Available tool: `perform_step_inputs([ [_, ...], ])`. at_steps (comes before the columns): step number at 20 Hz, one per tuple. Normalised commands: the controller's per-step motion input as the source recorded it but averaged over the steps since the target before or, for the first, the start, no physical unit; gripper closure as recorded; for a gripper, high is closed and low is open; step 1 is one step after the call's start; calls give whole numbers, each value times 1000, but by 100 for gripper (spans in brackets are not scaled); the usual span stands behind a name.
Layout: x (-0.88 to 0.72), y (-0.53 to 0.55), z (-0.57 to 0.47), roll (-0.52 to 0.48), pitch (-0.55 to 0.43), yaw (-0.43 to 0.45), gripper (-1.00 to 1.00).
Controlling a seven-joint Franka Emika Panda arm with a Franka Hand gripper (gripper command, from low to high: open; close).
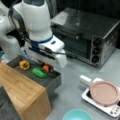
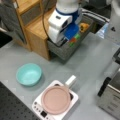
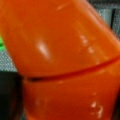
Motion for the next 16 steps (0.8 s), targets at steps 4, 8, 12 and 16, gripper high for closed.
perform_step_inputs([
  [4,-26,-105,-174,175,-175,56,100],
  [8,-45,-31,-125,179,-162,14,-100],
  [12,-73,-11,-92,182,-147,-4,-100],
  [16,-93,-17,-83,190,-130,-18,-100],
])
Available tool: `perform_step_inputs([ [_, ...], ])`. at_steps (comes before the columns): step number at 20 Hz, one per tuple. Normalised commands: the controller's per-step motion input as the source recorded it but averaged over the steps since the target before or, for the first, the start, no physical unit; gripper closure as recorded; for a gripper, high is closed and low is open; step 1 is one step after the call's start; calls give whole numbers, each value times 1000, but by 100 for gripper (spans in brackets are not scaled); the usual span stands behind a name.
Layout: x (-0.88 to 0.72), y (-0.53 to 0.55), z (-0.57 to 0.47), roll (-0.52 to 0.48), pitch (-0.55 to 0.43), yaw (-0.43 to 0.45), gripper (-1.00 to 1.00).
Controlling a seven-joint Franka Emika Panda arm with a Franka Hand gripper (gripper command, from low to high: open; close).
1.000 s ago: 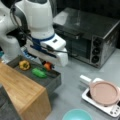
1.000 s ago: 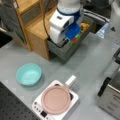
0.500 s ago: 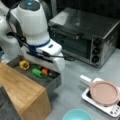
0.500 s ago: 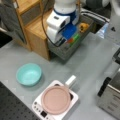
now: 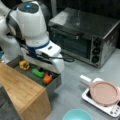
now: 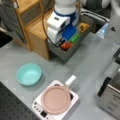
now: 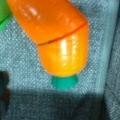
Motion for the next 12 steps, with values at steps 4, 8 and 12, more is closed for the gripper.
perform_step_inputs([
  [4,-109,-30,-47,165,-121,-42,-100],
  [8,-96,-18,-35,133,-132,-68,-100],
  [12,-106,-17,22,132,-88,-130,-100],
])
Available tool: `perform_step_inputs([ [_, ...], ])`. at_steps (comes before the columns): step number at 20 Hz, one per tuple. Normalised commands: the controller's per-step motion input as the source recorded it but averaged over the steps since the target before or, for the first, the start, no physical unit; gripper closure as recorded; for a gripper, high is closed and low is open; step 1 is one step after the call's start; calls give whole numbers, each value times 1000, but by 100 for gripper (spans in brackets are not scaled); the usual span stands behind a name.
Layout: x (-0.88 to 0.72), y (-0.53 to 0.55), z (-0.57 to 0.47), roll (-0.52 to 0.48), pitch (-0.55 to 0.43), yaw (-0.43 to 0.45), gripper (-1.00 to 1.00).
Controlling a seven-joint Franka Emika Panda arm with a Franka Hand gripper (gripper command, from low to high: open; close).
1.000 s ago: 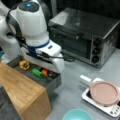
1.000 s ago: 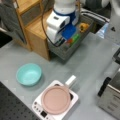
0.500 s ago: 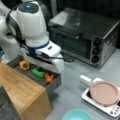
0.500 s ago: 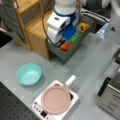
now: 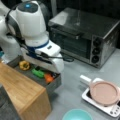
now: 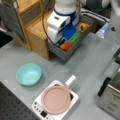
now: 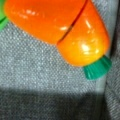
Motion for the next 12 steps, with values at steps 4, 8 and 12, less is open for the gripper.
perform_step_inputs([
  [4,-108,2,131,168,-107,-284,-100],
  [8,-80,118,174,180,-58,-420,-100],
  [12,-25,263,158,138,-175,-557,-100],
])
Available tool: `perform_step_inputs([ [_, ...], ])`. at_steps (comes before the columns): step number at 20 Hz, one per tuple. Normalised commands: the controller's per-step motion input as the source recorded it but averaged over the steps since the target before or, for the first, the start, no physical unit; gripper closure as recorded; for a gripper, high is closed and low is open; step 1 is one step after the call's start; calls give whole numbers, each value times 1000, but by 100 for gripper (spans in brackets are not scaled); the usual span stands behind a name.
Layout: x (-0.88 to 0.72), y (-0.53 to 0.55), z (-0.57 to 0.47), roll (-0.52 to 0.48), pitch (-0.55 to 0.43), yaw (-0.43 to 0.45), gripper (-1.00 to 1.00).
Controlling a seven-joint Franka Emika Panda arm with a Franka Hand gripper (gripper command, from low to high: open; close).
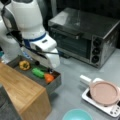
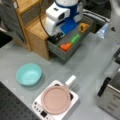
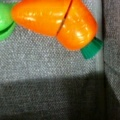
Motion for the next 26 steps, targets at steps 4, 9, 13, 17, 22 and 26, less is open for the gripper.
perform_step_inputs([
  [4,18,308,114,100,-318,-631,-100],
  [9,77,357,68,103,-194,-596,-100],
  [13,229,369,58,237,128,-531,-100],
  [17,438,321,117,241,216,-542,-100],
  [22,499,245,298,220,381,-745,-100],
  [26,354,178,292,265,240,-532,-100],
])
